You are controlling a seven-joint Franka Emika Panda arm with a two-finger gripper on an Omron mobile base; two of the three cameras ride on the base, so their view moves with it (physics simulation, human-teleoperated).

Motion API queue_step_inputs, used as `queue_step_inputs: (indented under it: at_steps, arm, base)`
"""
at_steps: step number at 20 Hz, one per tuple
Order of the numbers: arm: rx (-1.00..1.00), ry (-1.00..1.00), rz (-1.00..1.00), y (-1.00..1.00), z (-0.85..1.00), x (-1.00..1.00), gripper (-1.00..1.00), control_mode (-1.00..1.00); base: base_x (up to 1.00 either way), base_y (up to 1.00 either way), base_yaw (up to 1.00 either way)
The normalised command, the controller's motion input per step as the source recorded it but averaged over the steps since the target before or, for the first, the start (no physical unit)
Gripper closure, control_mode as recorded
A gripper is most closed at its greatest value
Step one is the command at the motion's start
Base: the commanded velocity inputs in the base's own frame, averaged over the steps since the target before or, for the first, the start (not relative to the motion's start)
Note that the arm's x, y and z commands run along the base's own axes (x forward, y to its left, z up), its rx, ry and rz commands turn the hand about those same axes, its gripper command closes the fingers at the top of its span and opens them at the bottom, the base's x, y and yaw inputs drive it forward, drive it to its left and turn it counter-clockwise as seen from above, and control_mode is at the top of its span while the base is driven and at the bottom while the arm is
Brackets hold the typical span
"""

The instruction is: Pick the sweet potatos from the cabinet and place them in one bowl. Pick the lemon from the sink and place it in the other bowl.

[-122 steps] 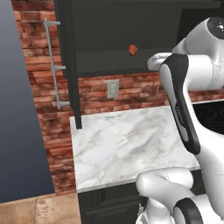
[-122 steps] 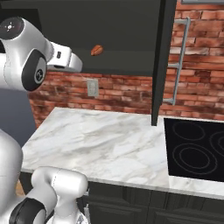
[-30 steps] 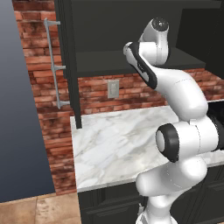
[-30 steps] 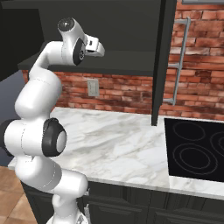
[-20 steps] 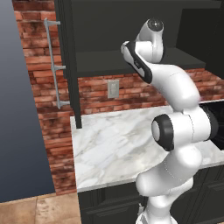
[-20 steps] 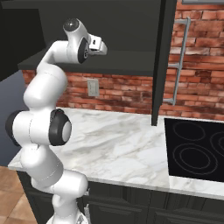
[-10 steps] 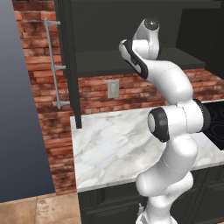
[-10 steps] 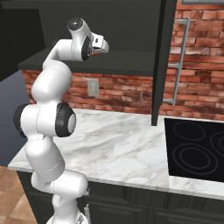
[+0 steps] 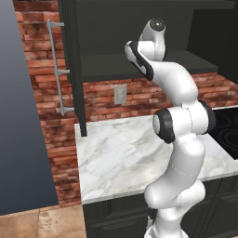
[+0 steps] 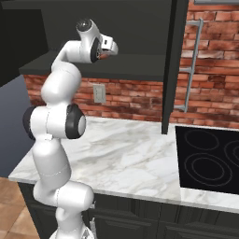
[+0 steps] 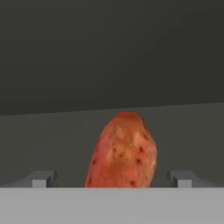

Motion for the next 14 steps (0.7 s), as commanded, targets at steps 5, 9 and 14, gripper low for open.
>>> queue_step_inputs:
  at_steps: [5, 9, 14]
  arm:
    - [0.00, 0.00, 0.00, 0.00, -0.13, 0.21, 1.00, -1.00]
    - [0.00, 0.00, 0.00, 0.00, -0.18, 0.20, 1.00, -1.00]
    - [0.00, 0.00, 0.00, 0.00, -0.09, 0.10, 1.00, -1.00]
  base:
    - [0.00, 0.00, 0.00]
    - [0.00, 0.00, 0.00]
    - [0.00, 0.00, 0.00]
